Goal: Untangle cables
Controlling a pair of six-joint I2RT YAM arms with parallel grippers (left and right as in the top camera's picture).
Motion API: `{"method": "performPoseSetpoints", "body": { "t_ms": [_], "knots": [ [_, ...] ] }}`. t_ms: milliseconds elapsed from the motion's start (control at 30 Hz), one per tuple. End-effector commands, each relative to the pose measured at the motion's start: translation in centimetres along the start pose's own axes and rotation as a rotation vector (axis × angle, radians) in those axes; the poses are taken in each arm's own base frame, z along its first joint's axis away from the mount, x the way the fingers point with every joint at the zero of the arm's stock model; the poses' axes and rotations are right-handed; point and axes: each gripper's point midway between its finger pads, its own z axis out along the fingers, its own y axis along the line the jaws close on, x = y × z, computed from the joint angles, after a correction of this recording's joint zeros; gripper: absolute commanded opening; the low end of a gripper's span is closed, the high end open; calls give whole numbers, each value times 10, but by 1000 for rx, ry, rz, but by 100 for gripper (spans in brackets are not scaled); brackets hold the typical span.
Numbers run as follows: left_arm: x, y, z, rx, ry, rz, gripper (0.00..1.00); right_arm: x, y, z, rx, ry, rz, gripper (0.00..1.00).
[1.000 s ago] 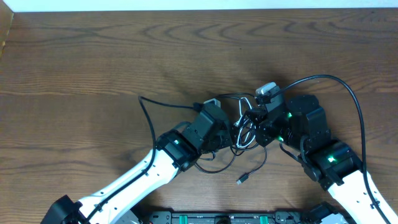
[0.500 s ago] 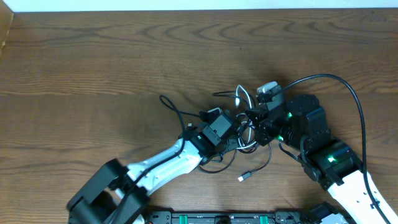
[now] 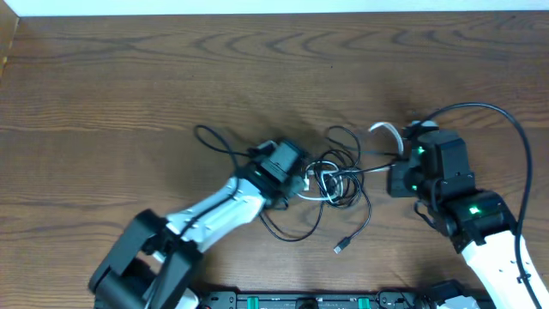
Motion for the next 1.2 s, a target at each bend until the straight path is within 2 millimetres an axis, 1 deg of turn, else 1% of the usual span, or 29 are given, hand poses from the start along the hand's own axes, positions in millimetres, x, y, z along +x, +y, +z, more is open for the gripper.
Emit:
{"method": "performPoseSetpoints", "body": {
  "t_ms": [0, 100, 167, 200, 267, 300, 333, 400, 500, 567, 633, 700, 733, 800, 933, 1000, 1033, 1167],
  "knots": [
    [-37, 6, -20, 32, -75, -82, 7, -5, -36, -5, 166, -24, 75, 6],
    [-57, 0, -45, 106, -113, -100, 7, 10, -42, -3, 190, 39, 109, 6],
    [-69, -6, -65, 165, -150, -79, 8, 22, -44, -1, 203, 91, 152, 8],
    [-73, -10, -77, 198, -167, -71, 7, 26, -43, 1, 199, 106, 163, 13],
    [-79, -17, -98, 260, -200, -61, 8, 33, -33, 7, 147, 153, 173, 26],
    [-81, -23, -113, 303, -223, -60, 7, 37, -25, 10, 103, 182, 176, 36],
    [-83, -27, -122, 333, -240, -52, 8, 41, -18, 12, 66, 206, 180, 41],
    [-84, -46, -153, 452, -283, 15, 8, 46, -4, 15, -7, 249, 188, 53],
    [-72, -79, -203, 677, -300, 159, 8, 52, 21, 17, -147, 308, 201, 64],
    [-61, -97, -239, 827, -310, 241, 8, 53, 51, 11, -330, 344, 161, 68],
    [-56, -106, -262, 913, -328, 278, 8, 51, 70, 6, -454, 355, 139, 78],
    [-53, -113, -283, 989, -356, 307, 8, 48, 82, 6, -526, 350, 137, 87],
    [-52, -115, -291, 1019, -364, 319, 8, 46, 89, 6, -559, 347, 134, 93],
    [-51, -120, -307, 1078, -379, 320, 8, 44, 102, 6, -622, 348, 133, 99],
    [-54, -127, -323, 1142, -399, 296, 7, 42, 131, 6, -737, 352, 164, 99],
    [-55, -129, -327, 1167, -395, 272, 8, 40, 145, 9, -774, 340, 194, 99],
    [-57, -132, -330, 1185, -386, 245, 8, 38, 158, 9, -810, 328, 215, 99],
    [-60, -137, -332, 1221, -366, 200, 8, 31, 192, 1, -917, 260, 206, 99]
  ]
}}
